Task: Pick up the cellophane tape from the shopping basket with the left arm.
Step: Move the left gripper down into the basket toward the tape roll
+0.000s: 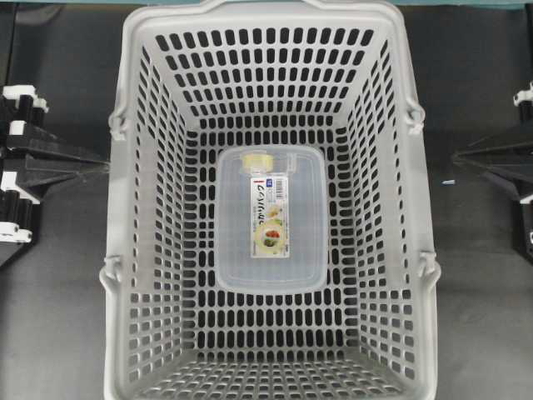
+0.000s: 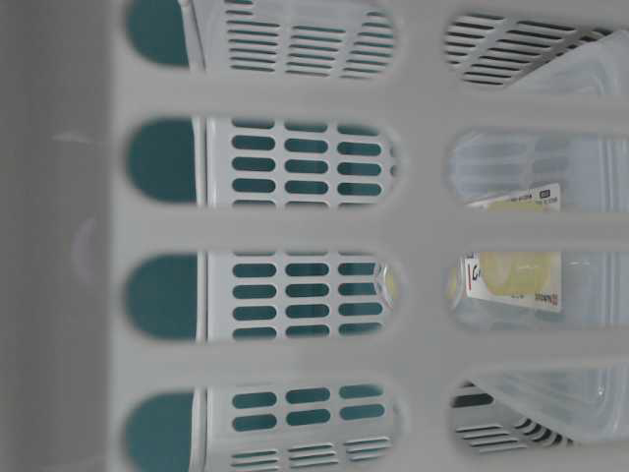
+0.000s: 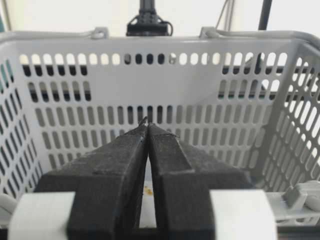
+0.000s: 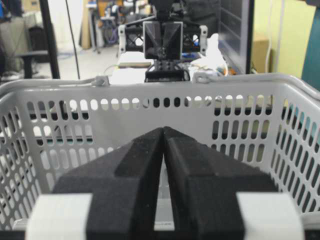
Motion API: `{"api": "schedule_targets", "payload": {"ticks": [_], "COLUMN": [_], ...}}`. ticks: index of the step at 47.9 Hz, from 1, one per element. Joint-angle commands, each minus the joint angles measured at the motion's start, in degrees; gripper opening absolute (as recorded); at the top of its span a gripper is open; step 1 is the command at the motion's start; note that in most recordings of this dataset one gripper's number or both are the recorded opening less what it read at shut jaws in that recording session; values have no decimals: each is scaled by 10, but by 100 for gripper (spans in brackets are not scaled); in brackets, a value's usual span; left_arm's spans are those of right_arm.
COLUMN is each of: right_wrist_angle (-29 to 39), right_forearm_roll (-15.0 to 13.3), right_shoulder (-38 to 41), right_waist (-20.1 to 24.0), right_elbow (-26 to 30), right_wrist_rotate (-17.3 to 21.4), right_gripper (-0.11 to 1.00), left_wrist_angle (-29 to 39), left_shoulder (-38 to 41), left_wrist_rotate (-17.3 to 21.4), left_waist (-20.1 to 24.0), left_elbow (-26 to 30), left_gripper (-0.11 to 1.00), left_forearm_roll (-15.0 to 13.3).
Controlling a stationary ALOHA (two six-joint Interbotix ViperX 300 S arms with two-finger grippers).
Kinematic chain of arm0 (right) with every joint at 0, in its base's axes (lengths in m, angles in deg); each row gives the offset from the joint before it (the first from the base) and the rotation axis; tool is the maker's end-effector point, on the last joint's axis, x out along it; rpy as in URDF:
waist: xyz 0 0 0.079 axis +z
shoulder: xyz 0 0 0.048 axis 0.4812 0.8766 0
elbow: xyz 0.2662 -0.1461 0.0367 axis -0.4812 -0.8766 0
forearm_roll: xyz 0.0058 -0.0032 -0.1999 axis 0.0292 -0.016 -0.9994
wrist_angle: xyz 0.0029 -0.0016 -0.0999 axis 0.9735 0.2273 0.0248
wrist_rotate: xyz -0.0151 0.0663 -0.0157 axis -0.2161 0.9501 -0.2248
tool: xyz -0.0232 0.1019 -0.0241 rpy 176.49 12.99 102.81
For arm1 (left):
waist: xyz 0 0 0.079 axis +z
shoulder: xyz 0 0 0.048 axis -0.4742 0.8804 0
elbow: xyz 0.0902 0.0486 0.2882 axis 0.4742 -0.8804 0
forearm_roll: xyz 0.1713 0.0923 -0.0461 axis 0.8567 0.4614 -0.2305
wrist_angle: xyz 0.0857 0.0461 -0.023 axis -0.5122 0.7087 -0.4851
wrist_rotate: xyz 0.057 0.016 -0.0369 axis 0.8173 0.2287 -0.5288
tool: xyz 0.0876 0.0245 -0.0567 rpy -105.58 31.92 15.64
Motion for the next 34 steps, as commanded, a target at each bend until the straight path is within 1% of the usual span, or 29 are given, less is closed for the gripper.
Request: {"api": "schedule_targets", "payload": {"ticks": [1, 3, 4, 5, 6, 14, 17, 21, 27, 34], "right_wrist_angle": [-4, -2, 1, 4, 7, 25, 28, 38, 60, 82], "right_forearm_roll": [2, 6, 8, 9, 8, 9, 8, 8, 8, 8], "right_shoulder": [4, 2, 1, -1, -2, -6, -6, -6, -6, -7], "right_waist": [-4, -4, -4, -4, -4, -1, 0, 0, 0, -1], "right_elbow": [11, 11, 11, 11, 11, 14, 15, 16, 17, 17], "right_wrist_rotate": [3, 4, 5, 7, 10, 30, 34, 37, 37, 36], "right_gripper": [1, 3, 3, 1, 0, 0, 0, 0, 0, 0], "left_wrist_angle": [41, 75, 93, 113, 133, 306, 385, 461, 535, 587], "left_shoulder": [7, 11, 13, 16, 20, 69, 99, 140, 208, 291], "left_wrist_rotate": [-5, -6, -7, -7, -8, -7, -7, -7, -6, -4], "left_waist": [4, 4, 4, 4, 4, -5, -5, -8, -22, -33], "left_elbow": [36, 54, 65, 76, 90, 201, 253, 310, 382, 446], "left_gripper": [6, 5, 1, 0, 0, 0, 0, 0, 0, 0], "left_forearm_roll": [24, 24, 24, 24, 24, 24, 24, 24, 24, 24]}}
